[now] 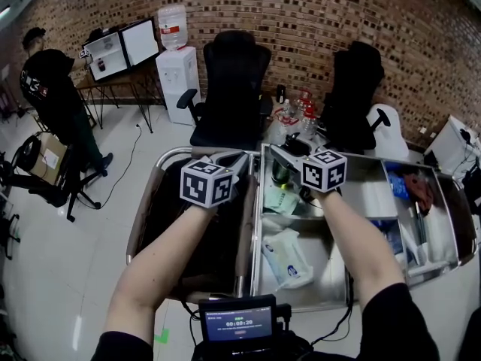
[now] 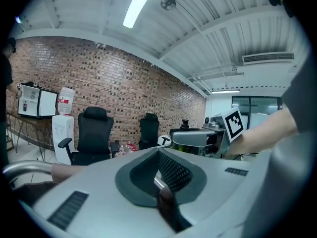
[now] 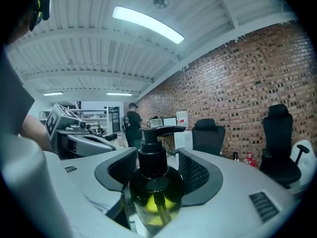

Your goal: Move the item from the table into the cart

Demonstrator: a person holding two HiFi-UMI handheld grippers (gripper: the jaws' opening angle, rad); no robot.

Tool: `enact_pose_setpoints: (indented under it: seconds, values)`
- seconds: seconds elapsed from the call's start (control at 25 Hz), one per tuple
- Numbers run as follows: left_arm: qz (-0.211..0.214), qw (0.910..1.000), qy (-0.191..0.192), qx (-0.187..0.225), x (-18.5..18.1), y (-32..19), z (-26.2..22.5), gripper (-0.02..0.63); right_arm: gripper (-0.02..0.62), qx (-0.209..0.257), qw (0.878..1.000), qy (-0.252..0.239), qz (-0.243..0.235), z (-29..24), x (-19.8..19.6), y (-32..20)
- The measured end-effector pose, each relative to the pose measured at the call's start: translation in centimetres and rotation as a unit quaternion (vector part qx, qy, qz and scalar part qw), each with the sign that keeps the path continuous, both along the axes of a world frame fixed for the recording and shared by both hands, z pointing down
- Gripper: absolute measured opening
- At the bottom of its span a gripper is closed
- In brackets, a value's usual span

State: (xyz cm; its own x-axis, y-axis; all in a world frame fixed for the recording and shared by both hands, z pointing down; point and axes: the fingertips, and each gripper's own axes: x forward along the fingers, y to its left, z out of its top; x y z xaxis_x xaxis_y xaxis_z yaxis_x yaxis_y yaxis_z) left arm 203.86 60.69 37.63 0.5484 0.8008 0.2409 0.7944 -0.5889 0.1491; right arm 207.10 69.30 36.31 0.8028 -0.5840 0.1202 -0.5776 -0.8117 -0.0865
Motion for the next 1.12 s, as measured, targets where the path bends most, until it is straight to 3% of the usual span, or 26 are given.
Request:
enact_pose_setpoints:
  seconds: [0.28,0.4,0.72,0.84,1.12]
  values:
    - [0.007,1.0,-0.003,0.002,-1.1,0.1,-0.5,0.006,0.259,-0.019,1.0,0.0,0.011,0.0,-0.4,0.3]
    - [0.006,1.0,-0.006,0.004,-1.7,-0.1,-0.3,0.006,0.354,-0.036,0.999,-0.01,0.013,0.5,-0.7,0.5]
    - [-0.006,0.9998,0.015,-0.009,-4.2,-1.3,-4.5,0.006,0.354,-0.031,0.999,0.001,0.035,-3.3,-4.4,2.4]
    - [-0.008,0.9996,0.026,-0.01,-7.3,0.0,-5.8,0.006,0.354,-0.02,0.999,0.003,0.045,-4.4,-8.0,4.5]
    - [0.013,0.9969,0.076,-0.018,-19.3,6.0,-9.5,0.006,0.354,0.015,0.998,0.011,0.059,-7.8,-19.1,11.0]
